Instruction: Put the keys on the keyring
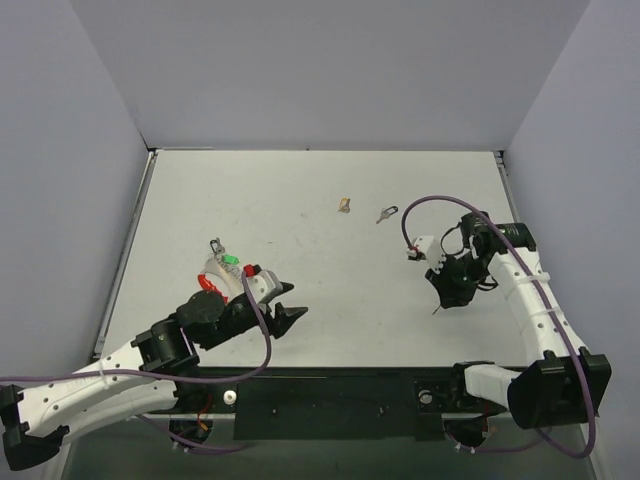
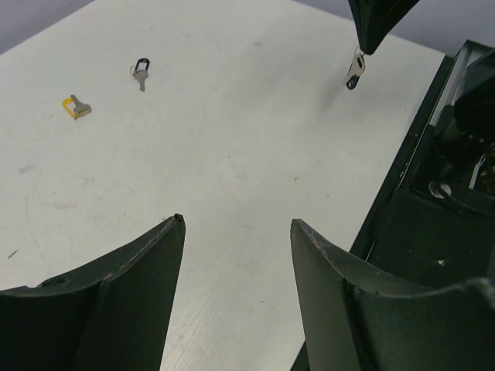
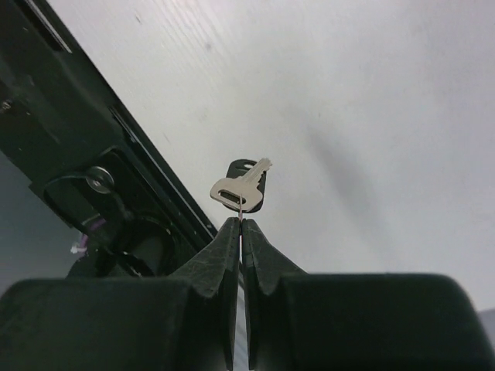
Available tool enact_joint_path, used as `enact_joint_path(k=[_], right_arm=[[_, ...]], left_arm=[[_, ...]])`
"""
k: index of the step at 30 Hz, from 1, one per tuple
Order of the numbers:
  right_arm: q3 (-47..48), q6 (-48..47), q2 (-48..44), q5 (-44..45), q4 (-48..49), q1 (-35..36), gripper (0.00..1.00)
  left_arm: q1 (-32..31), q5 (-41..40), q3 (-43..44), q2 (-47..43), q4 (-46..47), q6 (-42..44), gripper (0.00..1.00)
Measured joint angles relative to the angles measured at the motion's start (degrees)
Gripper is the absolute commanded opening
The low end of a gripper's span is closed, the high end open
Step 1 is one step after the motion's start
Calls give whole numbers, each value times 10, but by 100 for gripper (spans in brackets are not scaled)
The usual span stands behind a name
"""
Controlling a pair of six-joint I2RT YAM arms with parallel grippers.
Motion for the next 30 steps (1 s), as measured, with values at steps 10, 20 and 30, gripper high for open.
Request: enact_joint_path(k=[10,20,30], right_arm=[[3,51,125,137,19,-33,0],[99,99,327,188,40,-12,0],[203,140,458,217,40,43,0]], left_arm=[[0,-32,0,-62,-109,48,67],[-9,-44,0,-79,-120,55,67],[-18,-56,0,-96,-126,63,67]])
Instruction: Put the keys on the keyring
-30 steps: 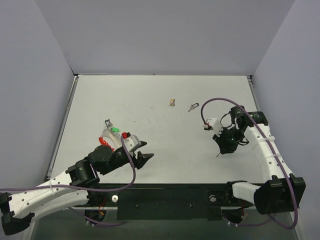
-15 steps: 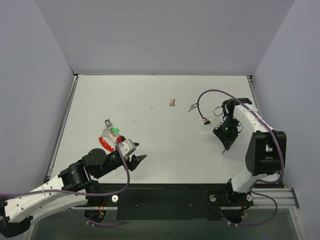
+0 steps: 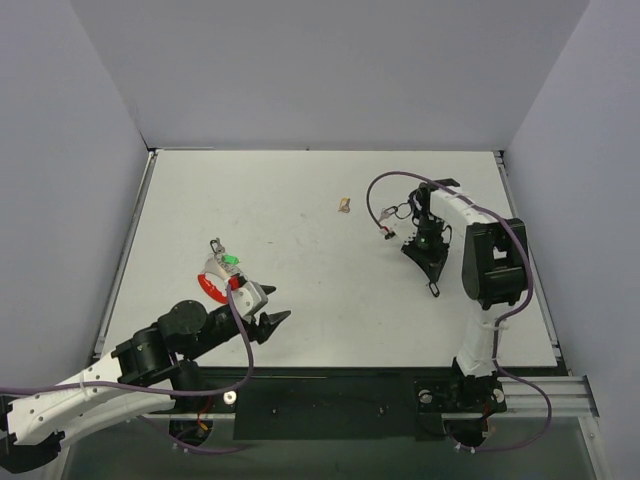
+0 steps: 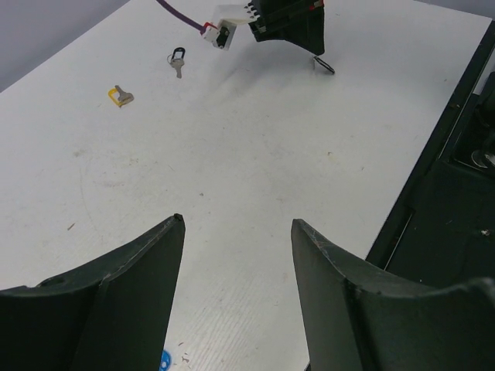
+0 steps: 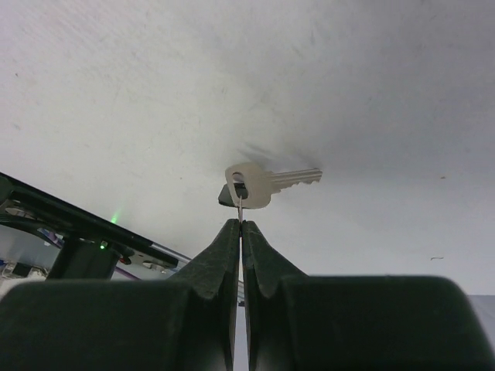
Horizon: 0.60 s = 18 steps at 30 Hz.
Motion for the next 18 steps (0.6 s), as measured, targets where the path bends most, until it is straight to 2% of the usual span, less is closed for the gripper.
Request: enact_joint_path(k=[18], right_arm=[[84,28,91,22,-6,32,0]], left_arm=[[-5,-2,0,1,-3,4,68]])
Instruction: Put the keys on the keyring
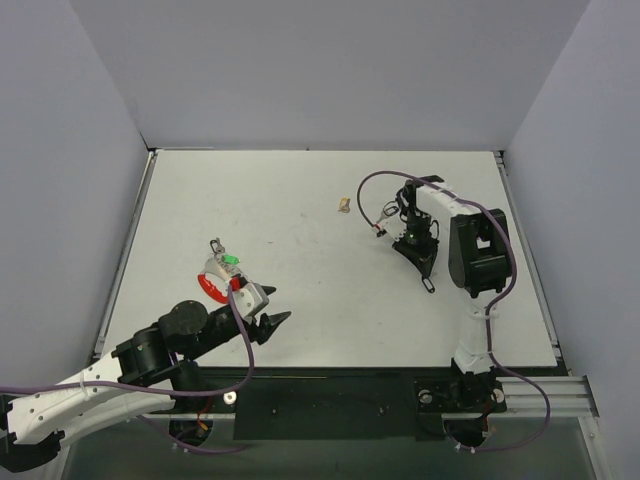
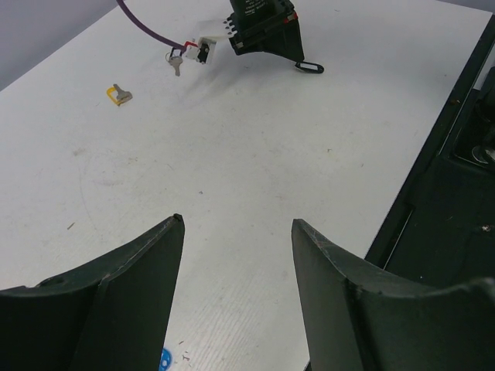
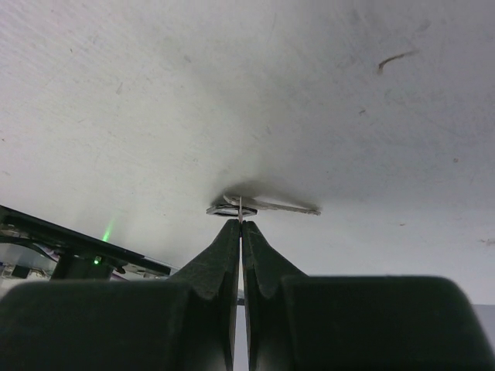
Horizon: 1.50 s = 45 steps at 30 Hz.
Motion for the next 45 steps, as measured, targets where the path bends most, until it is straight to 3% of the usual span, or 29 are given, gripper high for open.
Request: enact_joint_path(k=[35,40,45], right_arm=[[38,5,19,-1,-12,16,10],[9,2,-45,-37,0,16,11],[-75,-1,-212,-107,25,9,12]], left_arm=[[0,-1,0,5,-1,0,71],[0,-4,0,3,0,-5,79],[1,-31,-2,3,6,-40,87]])
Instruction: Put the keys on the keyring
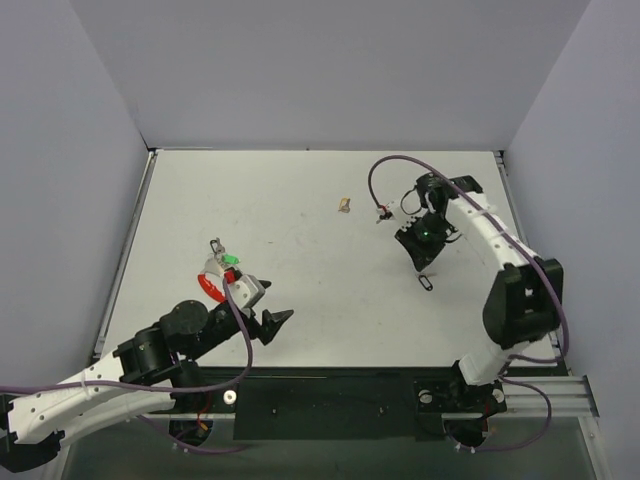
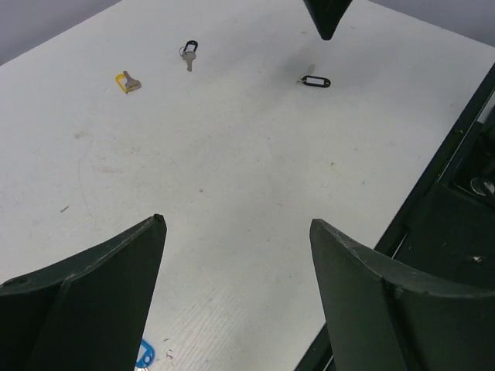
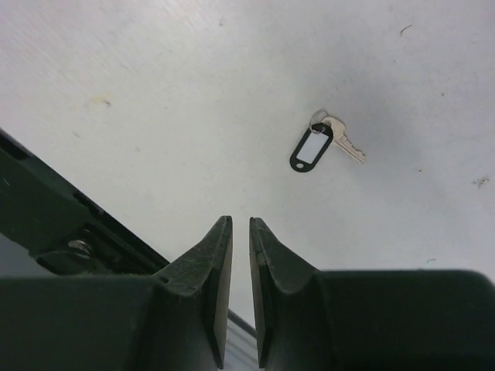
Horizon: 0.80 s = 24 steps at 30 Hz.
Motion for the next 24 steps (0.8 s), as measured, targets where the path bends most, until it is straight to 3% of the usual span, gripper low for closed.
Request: enact_joint_path(k=[3,5,8,12,18,24], right_arm=[[-57,2,-123,-67,31,-22,17],[-89,7,-189,-111,53,-52,25],[-157,38,-290,-192,109,-120,48],[-257,81,-391,-295,192,-169,59],[-336,138,-445,-414,269,-200,61],[-336,162,-445,-460,290,-205,61]], left_arm=[[8,-14,-5,8,15,-38,87],[21,-17,-6,25,26,-72,88],[44,-18,-6,61,36,-129,88],[95,-4,-8,108,47,-212,88],[216,51,-18,148,49,-305,88],[330,91,8,216,-2,-312,83]])
